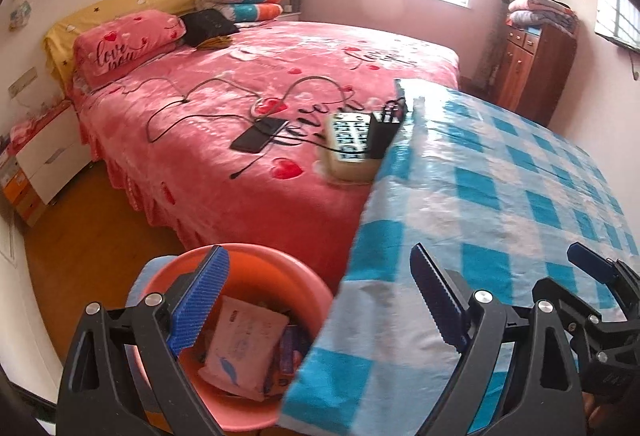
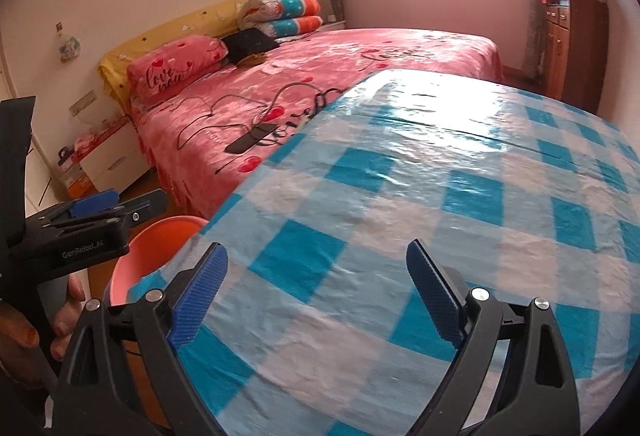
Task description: Collect trash
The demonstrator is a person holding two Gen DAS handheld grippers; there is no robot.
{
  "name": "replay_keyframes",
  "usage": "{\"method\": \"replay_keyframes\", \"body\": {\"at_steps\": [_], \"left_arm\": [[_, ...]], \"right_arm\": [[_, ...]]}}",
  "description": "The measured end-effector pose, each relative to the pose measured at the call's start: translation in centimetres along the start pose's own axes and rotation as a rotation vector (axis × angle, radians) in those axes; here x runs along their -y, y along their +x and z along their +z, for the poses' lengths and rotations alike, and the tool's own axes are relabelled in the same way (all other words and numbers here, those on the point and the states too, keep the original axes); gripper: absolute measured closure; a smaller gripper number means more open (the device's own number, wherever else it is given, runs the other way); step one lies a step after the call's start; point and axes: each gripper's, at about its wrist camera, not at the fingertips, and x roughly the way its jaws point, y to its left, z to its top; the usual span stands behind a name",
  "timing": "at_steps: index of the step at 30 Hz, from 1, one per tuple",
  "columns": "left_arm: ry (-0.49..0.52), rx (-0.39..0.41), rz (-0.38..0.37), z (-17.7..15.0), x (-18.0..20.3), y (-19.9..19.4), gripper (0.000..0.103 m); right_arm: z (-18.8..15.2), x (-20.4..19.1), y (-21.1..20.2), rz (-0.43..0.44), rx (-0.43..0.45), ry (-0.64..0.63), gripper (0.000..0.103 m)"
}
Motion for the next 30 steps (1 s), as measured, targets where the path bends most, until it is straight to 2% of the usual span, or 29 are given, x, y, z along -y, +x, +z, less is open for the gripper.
{"method": "replay_keyframes", "body": {"at_steps": [30], "left_arm": [[0.156, 0.012, -0.078, 0.7, 11.9, -0.7, 0.012]], "right_arm": [[-1.6, 13.0, -5.9, -0.213, 0.145, 0.215, 0.01]]}}
